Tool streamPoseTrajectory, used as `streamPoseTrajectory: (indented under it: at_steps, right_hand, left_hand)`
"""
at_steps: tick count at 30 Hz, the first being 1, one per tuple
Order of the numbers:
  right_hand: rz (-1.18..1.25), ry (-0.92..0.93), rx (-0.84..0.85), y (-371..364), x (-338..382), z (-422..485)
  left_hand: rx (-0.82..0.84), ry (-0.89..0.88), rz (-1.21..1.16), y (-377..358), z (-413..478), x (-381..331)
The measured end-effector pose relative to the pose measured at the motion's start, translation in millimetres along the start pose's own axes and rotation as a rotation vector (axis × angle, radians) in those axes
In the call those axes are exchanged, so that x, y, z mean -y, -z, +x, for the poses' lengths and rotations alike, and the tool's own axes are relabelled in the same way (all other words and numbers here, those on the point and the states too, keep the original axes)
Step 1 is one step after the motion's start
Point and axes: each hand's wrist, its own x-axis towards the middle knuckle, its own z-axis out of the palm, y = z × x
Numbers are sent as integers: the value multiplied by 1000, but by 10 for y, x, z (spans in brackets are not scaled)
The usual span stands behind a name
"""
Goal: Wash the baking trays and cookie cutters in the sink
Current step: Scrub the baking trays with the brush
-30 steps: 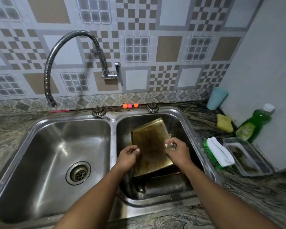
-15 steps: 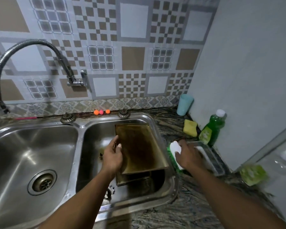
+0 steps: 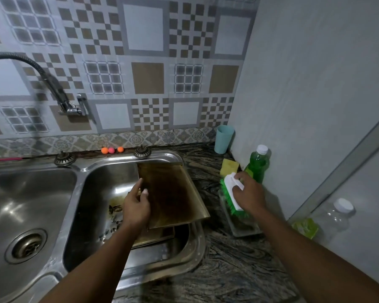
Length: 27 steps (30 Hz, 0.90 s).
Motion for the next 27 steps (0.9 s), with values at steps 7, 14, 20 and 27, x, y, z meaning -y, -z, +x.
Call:
streamPoseTrajectory:
  at_steps: [7,14,20,27]
  right_hand:
    - [-107,-64,62,-156,-476,-114]
    - [-117,-57,26,-319,-483,-173]
    - [132,-187,-149,-250,-101,-91]
    - [364,-143,-127,-768,1480,25]
  left_hand:
    - [71,26,-32,-158,-15,76]
    - [58,-23,-9,-55,-35,13]
    - [49,-43,-28,167,64,-4]
    - [134,-149,24,638,56,-182]
